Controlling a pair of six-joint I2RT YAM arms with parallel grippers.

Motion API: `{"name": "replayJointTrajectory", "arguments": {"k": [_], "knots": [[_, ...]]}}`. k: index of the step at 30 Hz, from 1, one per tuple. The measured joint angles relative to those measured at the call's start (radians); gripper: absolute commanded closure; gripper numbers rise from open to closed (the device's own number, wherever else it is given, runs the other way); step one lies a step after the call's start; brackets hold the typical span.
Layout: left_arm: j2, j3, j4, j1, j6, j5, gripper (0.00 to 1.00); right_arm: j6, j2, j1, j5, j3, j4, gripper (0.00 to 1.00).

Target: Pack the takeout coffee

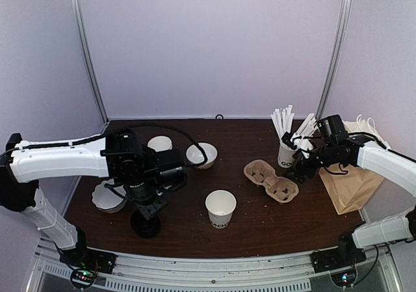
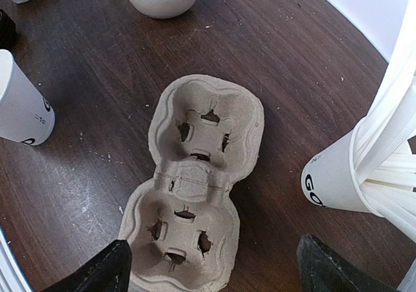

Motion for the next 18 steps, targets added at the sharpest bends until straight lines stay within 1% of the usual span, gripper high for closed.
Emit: {"name": "replayJointTrajectory", "arguments": {"k": [3,7,10,13,18], "knots": [[-0.048,-0.119,0.024,0.006,-0.053,0.023,0.49,0.000,0.001,0.000,0.000,0.000,-0.002,0.08],[-0.056,-0.219,0.076,0.010,-0.077,0.079,0.47,0.000,0.001,0.000,0.000,0.000,-0.002,0.08],[-0.041,-0.243,0.127,0.010,-0.079,0.106,0.48,-0.001,0.001,0.000,0.000,0.000,-0.002,0.08],[-0.027,-0.250,0.171,0.016,-0.076,0.121,0.53,-0.001,0.001,0.000,0.003,0.000,-0.002,0.08],[0.013,-0.256,0.222,0.042,-0.065,0.147,0.56,-0.001,0.001,0.000,0.010,0.000,-0.002,0.08]]}}
